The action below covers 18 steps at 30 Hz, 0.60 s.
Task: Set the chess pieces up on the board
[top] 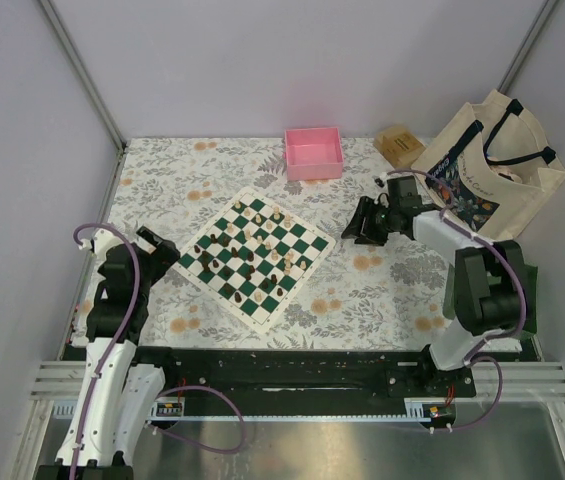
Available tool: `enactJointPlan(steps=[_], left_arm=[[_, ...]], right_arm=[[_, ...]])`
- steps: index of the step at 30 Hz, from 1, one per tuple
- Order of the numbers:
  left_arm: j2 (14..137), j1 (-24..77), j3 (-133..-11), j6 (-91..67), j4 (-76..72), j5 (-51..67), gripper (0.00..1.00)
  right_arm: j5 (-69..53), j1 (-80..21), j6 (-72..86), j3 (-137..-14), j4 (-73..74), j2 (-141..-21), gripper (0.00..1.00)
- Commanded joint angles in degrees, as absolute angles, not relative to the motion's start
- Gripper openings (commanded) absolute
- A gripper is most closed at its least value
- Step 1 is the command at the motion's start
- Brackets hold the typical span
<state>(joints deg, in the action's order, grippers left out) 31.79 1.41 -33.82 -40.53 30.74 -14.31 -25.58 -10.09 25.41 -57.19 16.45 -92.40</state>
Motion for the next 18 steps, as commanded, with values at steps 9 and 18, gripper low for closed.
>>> enactJointPlan(steps=[9, 18], left_arm=[[32.17, 1.41, -34.8, -39.73, 28.65, -11.43, 0.99], [33.31, 1.32, -35.15, -39.11, 28.56, -10.81, 0.99]], right_arm=[[-21.0, -15.55, 20.84, -70.57, 21.7, -105.37, 0.64], [-18.81, -17.93, 18.02, -77.78, 27.33, -112.32, 0.62]])
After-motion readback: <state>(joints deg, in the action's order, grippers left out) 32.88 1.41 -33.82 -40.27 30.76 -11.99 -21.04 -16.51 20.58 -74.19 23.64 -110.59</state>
